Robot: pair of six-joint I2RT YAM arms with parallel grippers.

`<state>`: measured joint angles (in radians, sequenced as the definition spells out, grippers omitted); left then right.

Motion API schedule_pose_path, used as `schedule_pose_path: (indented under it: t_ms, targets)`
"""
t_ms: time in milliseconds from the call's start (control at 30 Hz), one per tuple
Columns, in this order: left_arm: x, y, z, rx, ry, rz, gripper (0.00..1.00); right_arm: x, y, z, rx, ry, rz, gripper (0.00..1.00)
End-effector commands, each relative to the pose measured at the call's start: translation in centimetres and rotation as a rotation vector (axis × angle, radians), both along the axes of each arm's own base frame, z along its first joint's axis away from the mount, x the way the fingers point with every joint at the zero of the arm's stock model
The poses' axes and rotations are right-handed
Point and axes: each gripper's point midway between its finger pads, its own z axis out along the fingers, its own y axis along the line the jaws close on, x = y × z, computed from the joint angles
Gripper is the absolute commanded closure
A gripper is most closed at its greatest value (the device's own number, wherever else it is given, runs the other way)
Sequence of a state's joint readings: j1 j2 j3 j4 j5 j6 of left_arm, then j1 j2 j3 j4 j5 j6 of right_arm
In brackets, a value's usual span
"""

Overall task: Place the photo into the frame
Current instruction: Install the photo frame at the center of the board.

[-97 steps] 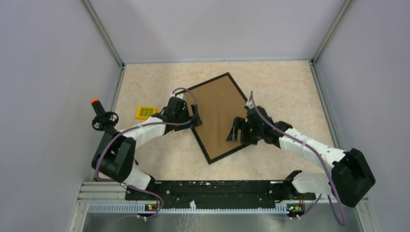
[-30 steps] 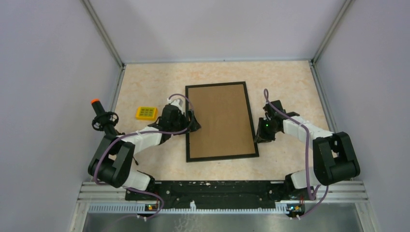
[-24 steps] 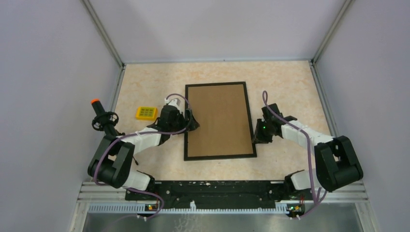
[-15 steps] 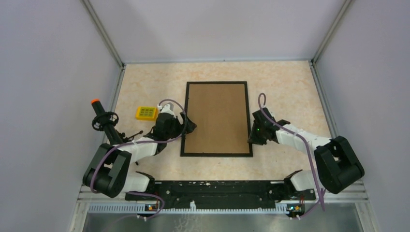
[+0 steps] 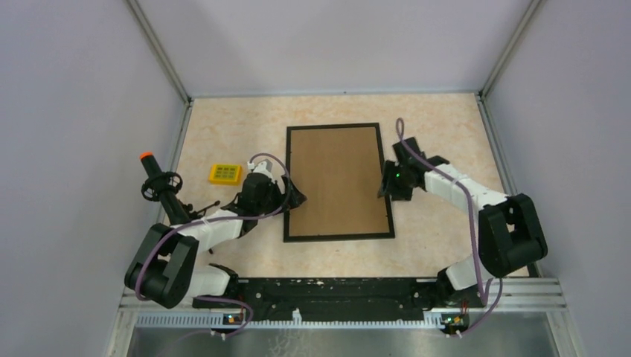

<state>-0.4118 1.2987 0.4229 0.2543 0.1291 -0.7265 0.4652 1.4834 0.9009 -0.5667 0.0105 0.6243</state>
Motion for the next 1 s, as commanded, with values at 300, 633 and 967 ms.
schedule_pose_path:
  t_ms: [300, 633, 967]
  targets:
    - [1.7, -1.2, 0.3, 0.022, 0.027, -0.079, 0.02, 11.3, -3.3, 1.1, 0.184, -0.118, 0.032, 0.69]
    - [1.9, -0.9, -0.5, 0.024, 0.051, -0.068, 0.02, 13.7, -3.6, -1.7, 0.164, -0.087, 0.031, 0.76]
    - [1.9, -1.1, -0.6, 0.014, 0.048, -0.082, 0.02, 11.2, -2.4, -3.7, 0.189, -0.018, 0.065, 0.76]
